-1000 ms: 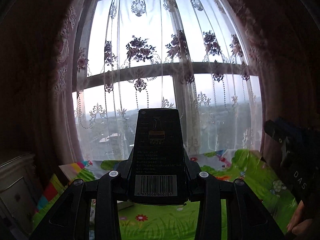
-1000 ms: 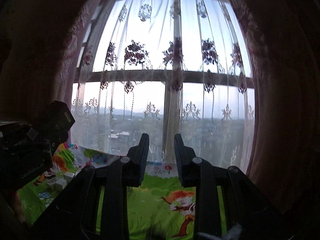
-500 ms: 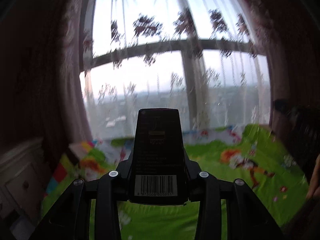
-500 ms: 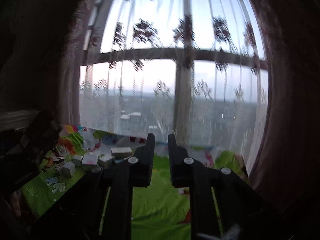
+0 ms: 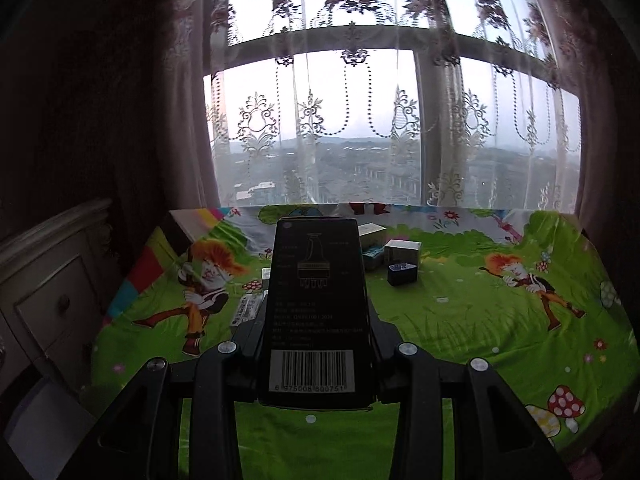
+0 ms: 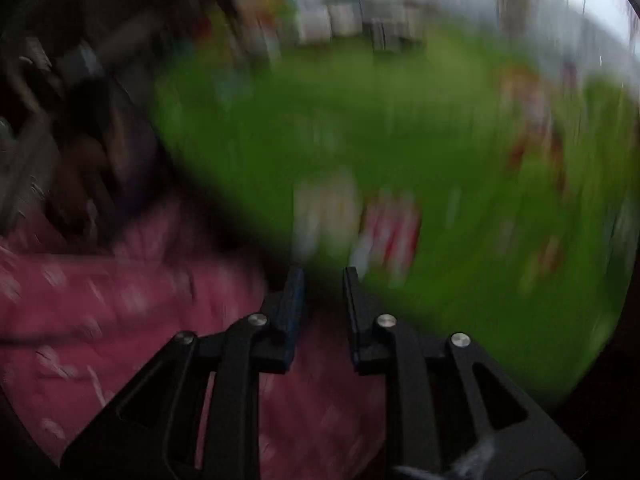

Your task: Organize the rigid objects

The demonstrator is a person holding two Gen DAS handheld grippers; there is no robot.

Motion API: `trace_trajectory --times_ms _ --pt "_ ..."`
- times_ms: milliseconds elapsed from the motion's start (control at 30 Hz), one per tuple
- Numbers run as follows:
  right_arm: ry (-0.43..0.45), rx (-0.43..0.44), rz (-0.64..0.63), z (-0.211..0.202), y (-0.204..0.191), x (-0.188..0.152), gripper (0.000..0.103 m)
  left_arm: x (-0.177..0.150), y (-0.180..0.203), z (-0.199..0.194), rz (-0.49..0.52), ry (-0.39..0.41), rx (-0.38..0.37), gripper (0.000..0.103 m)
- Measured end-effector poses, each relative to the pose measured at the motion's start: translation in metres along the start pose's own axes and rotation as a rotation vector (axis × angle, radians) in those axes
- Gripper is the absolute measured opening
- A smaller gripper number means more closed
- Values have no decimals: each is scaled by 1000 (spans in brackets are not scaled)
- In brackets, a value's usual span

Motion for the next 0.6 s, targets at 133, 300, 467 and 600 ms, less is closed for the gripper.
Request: trace_trajectory --times_ms 133,300,467,600 --pt "-162 125 159 41 -11 -19 31 -2 3 -2 13 5 -11 40" --pt "-126 112 176 50 -16 -6 55 -7 13 0 51 -5 -36 40" --pt "-139 96 198 68 -11 14 59 -10 16 3 50 -13 -50 40" --pt "-110 60 181 70 -11 14 33 -9 18 -2 72 -2 -52 40"
Point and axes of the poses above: each gripper's, at about its wrist camera, not at the fingertips, and z roughly the way its jaws point, y to its right, x to its top, the point moved 2 cm from there along z, roughly the way its jaws point, and after that the axes turned 13 degrees about -y, right-handed, at the moved point
